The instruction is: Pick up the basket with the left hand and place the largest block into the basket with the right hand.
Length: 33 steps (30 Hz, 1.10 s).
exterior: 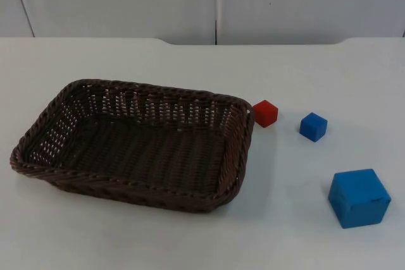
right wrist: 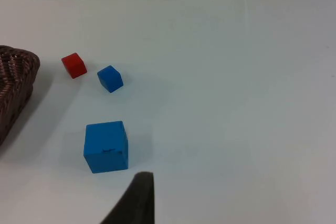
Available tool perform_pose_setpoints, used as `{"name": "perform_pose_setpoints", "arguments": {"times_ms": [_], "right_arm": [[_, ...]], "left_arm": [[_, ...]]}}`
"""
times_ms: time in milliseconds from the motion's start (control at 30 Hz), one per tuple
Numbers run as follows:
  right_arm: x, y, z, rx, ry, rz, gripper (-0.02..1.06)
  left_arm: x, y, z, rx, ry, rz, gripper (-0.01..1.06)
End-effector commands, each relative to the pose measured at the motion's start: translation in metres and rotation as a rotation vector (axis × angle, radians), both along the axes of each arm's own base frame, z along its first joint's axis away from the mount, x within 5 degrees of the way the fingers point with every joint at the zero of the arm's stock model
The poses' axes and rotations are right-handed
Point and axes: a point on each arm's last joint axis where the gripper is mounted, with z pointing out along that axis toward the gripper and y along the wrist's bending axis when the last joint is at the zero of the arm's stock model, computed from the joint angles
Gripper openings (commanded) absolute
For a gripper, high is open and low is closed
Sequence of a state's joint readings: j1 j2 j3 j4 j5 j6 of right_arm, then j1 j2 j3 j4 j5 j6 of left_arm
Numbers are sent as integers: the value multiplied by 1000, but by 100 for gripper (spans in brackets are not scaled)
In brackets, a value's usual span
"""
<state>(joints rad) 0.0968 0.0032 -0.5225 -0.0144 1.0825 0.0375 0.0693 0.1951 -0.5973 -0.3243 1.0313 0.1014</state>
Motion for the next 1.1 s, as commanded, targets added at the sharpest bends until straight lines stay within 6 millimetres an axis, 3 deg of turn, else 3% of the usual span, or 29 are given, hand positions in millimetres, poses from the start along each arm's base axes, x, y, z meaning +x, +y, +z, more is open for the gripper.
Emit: {"name": "perform_pose_setpoints", "arguments": {"times_ms": [0, 1067], "right_arm": [[0, 0, -1, -1, -2, -5, 105], [0, 0, -1, -2, -2, -6, 105]], "left_arm": [[5, -3, 6, -64, -22, -11, 105], [74, -20, 5, -252, 154, -202, 105]]}}
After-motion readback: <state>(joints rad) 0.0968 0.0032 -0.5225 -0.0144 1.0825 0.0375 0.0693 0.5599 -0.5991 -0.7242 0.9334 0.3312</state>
